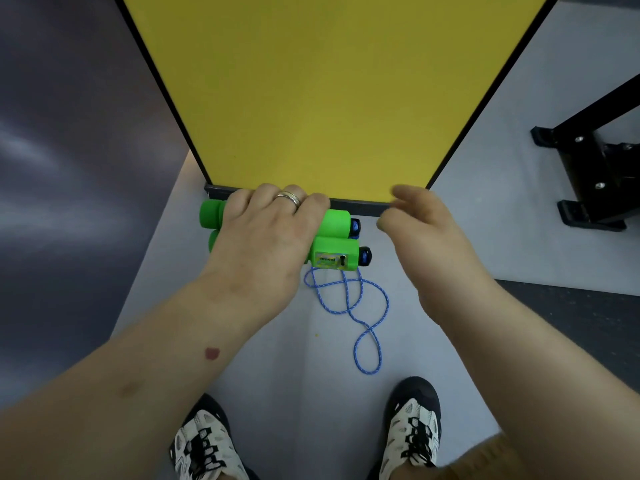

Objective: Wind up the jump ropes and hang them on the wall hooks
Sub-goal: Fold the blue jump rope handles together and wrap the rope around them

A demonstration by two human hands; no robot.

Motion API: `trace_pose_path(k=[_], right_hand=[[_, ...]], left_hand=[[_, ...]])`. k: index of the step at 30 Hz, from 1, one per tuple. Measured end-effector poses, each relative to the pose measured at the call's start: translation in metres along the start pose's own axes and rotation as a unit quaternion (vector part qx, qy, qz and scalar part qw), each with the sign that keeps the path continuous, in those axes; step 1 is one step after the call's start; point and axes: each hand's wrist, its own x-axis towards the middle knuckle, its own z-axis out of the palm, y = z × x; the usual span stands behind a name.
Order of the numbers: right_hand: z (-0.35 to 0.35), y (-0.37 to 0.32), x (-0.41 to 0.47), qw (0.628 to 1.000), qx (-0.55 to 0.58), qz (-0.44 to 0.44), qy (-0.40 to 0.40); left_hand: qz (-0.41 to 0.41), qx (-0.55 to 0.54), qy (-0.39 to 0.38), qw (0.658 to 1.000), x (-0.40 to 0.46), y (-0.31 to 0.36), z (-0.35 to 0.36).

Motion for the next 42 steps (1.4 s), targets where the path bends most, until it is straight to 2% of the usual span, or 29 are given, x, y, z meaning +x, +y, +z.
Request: trace_pose_path(k=[4, 7, 14, 25, 33, 39, 42], right_hand=[[0.011, -0.003, -0.015, 0.99, -0.031, -0.053, -0.123], [0.016, 0.001, -0.02, 0.987, -0.077, -0.096, -0.107], [0.012, 0.0, -0.014, 0.976, -0.095, -0.171, -0.098], [0.011, 0.001, -0.013, 0.98, -0.063, -0.171, -0.074], [0.021, 0.004, -0.02, 0.987, 0.0, -0.124, -0.105], [0.022, 0.001, -0.021, 0.984, -0.047, -0.165, -0.058], [0.02, 0.002, -0.022, 0.982, -0.047, -0.163, -0.079]], left_hand=[[0.023, -0.022, 0.031, 0.999, 0.0, 0.008, -0.003], [0.021, -0.029, 0.049, 0.998, 0.0, 0.011, -0.006], [-0.002, -0.008, 0.025, 1.0, 0.003, 0.002, -0.015], [-0.022, 0.014, 0.03, 0.999, 0.002, -0.002, -0.016], [-0.028, 0.012, 0.004, 1.0, 0.0, 0.004, -0.019], [-0.028, 0.003, 0.023, 0.999, 0.0, 0.004, -0.02], [-0.025, -0.004, 0.017, 1.0, 0.002, 0.0, -0.021]])
